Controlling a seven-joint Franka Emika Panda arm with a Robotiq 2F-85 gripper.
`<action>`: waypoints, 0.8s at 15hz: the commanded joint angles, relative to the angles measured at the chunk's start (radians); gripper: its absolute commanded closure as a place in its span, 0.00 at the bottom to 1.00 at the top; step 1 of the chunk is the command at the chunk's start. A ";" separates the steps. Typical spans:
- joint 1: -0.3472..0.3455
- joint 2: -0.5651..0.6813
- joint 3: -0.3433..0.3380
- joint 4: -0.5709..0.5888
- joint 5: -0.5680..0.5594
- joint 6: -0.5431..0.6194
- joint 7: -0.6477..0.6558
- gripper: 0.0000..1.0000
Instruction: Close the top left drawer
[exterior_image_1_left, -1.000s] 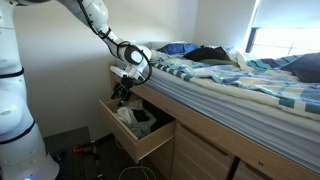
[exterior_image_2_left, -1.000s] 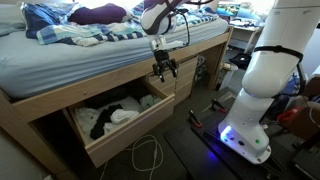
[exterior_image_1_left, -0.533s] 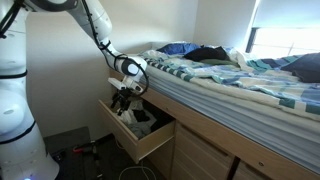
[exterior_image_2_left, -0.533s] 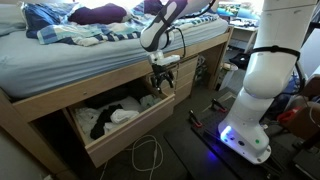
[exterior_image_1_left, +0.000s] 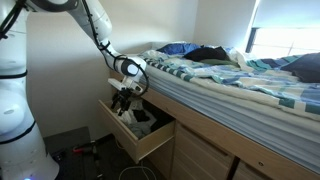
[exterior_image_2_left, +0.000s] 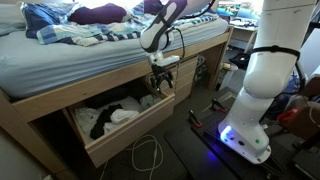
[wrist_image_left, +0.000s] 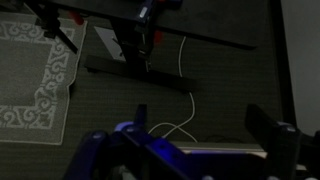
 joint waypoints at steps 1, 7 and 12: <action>0.010 -0.027 0.023 -0.097 -0.025 0.126 -0.054 0.00; 0.018 0.003 0.041 -0.224 -0.060 0.272 -0.098 0.00; 0.013 0.014 0.039 -0.192 -0.046 0.242 -0.085 0.00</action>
